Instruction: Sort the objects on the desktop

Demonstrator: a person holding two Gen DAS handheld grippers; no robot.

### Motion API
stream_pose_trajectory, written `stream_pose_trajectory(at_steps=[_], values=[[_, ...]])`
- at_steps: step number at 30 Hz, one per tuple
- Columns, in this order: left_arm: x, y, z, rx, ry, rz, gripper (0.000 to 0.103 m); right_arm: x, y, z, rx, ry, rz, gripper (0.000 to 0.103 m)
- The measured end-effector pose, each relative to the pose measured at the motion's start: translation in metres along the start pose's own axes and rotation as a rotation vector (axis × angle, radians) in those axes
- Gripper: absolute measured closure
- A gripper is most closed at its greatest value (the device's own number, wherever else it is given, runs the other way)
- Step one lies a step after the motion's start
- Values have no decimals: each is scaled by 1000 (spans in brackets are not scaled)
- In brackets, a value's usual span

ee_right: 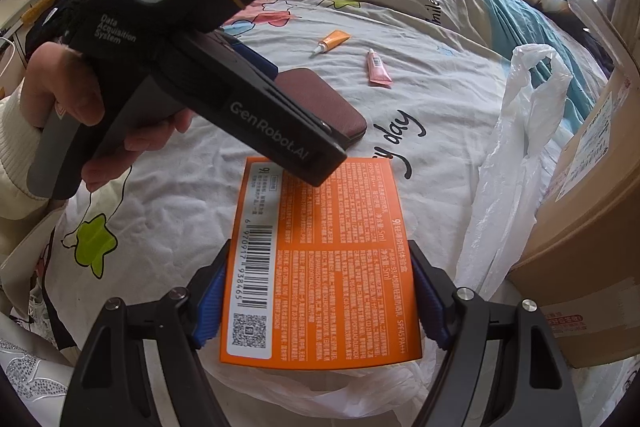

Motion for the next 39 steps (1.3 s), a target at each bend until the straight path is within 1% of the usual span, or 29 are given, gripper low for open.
stream_pose_trajectory(at_steps=[9,12,15,19,22,24,33,37,39], values=[[7,-1,1,42,89,11,0,5,-4,2,10,7,-12,28],[7,-1,-1,39,87,8,0,5,-5,2,12,11,-10,28],[5,0,-4,12,75,-1,0,4,-6,2,13,10,-8,28],[4,1,-10,-11,90,14,0,3,-6,3,11,12,-8,28],[6,1,-13,-18,106,9,0,3,-7,5,9,15,-11,28],[9,1,-14,-22,97,-1,0,4,-7,5,9,16,-13,28],[14,6,-15,-14,69,33,0,7,-8,2,5,15,-18,28],[14,8,-19,-30,51,22,0,9,-7,1,2,18,-21,28],[16,9,-23,-51,54,27,0,10,-7,0,1,18,-21,28]])
Point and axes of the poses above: each gripper's, at about its wrist camera, not at the fingertips, and x roughly the way its jaws point, z to its right, y to its top, the point moved 6 cm from there along x, roughly the way its jaws point, and after that the axes turned 9 degrees about y, right-handed, at the moved point
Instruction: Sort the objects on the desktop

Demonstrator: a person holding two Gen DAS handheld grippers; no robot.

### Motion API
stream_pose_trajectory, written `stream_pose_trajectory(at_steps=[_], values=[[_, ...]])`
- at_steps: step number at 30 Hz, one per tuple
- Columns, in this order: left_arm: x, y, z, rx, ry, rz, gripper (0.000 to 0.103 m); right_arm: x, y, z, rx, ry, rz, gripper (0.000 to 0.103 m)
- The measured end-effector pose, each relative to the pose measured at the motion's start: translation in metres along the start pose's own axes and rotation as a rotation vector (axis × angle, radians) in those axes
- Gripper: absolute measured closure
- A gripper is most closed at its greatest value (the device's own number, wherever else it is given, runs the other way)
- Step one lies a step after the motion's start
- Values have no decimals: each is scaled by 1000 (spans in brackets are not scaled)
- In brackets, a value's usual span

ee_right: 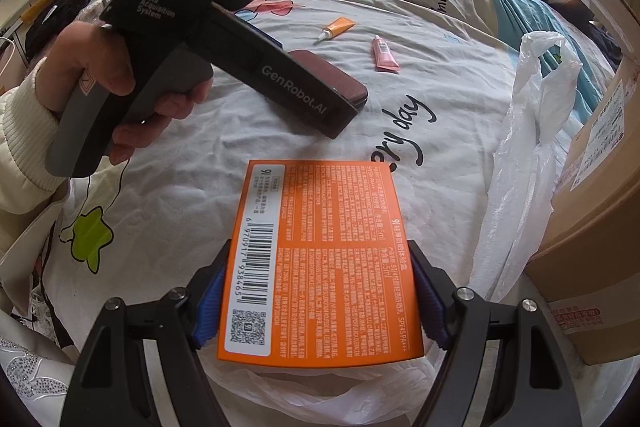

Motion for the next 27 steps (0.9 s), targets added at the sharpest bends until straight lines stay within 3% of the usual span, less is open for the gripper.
stream_pose_trajectory(at_steps=[9,19,22,24,27], values=[[2,1,-2,-19,30,23,0,2,0,3,10,1,-2,28],[-4,-11,-6,-55,39,-14,0,-5,0,3,11,-1,13,28],[-6,-20,-8,-62,34,-29,0,-6,0,3,14,-4,16,28],[2,-29,-12,-94,-8,-98,0,-7,1,3,17,-8,18,28],[-2,-34,-18,-106,-9,-65,0,-7,2,5,21,-14,20,28]])
Point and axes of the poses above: each gripper's, at about its wrist camera, not at the fingertips, and x roughly the way its jaws point, z to its right, y to its top, the point moved 6 cm from there along x, roughly the way its jaws point, and after that the axes turned 9 degrees about y, right-handed, at the moved point
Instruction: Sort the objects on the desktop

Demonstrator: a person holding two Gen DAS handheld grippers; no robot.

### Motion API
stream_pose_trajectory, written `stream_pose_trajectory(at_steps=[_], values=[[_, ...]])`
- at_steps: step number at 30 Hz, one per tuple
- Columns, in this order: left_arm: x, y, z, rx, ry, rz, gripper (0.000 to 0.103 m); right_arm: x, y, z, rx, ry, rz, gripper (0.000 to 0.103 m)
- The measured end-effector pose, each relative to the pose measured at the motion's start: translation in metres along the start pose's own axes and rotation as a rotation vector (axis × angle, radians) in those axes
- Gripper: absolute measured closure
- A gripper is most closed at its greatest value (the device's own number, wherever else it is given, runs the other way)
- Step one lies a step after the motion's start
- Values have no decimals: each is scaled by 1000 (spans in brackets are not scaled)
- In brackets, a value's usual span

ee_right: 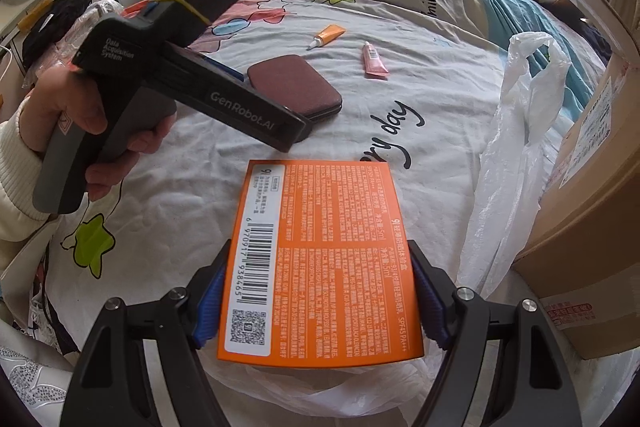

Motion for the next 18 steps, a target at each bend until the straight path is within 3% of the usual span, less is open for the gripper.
stream_pose_trajectory(at_steps=[3,10,18], values=[[-3,-2,-1,-30,12,-12,0,1,1,-2,-6,3,-4,28],[-6,5,-5,-207,-42,-40,0,2,2,-6,-16,16,-1,28],[-3,17,2,-312,-42,-52,0,2,0,-2,-16,15,1,28]])
Point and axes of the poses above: each gripper's, at about its wrist camera, not at the fingertips, and x roughly the way its jaws point, z to its right, y to its top, the point moved 6 cm from there along x, roughly the way its jaws point, and after that the axes turned 9 degrees about y, right-handed, at the moved point
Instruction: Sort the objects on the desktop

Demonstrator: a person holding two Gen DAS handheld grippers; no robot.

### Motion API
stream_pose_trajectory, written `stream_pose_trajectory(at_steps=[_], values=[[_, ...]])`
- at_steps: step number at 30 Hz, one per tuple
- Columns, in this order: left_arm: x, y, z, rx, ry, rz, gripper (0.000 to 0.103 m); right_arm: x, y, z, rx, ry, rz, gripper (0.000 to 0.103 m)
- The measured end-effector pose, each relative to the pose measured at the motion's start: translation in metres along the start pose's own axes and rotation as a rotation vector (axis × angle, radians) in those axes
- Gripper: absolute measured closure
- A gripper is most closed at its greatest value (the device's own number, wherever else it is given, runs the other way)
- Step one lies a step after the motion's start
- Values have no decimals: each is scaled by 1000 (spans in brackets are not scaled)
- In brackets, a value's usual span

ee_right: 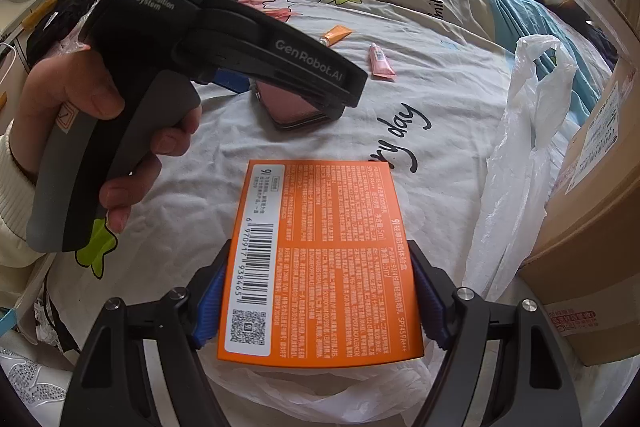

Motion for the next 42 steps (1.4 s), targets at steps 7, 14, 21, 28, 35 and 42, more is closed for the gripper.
stream_pose_trajectory(at_steps=[7,14,21,28,35,42], values=[[6,9,-2,-126,26,-14,0,0,-1,0,-7,10,6,28],[7,5,1,-50,35,10,0,-5,3,6,-8,6,16,28],[4,3,-3,-28,5,35,0,-8,37,21,-3,44,13,27],[8,8,-4,-78,29,21,0,-5,51,25,-25,14,-61,28],[11,8,0,-74,100,41,0,1,48,34,-9,-4,-87,27],[5,0,-9,-39,76,81,0,0,44,33,-10,5,-82,27]])
Point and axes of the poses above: each gripper's, at about its wrist camera, not at the fingertips, and x roughly the way its jaws point, z to its right, y to its top, the point moved 6 cm from there along x, roughly the way its jaws point, and after that the axes turned 9 degrees about y, right-handed, at the moved point
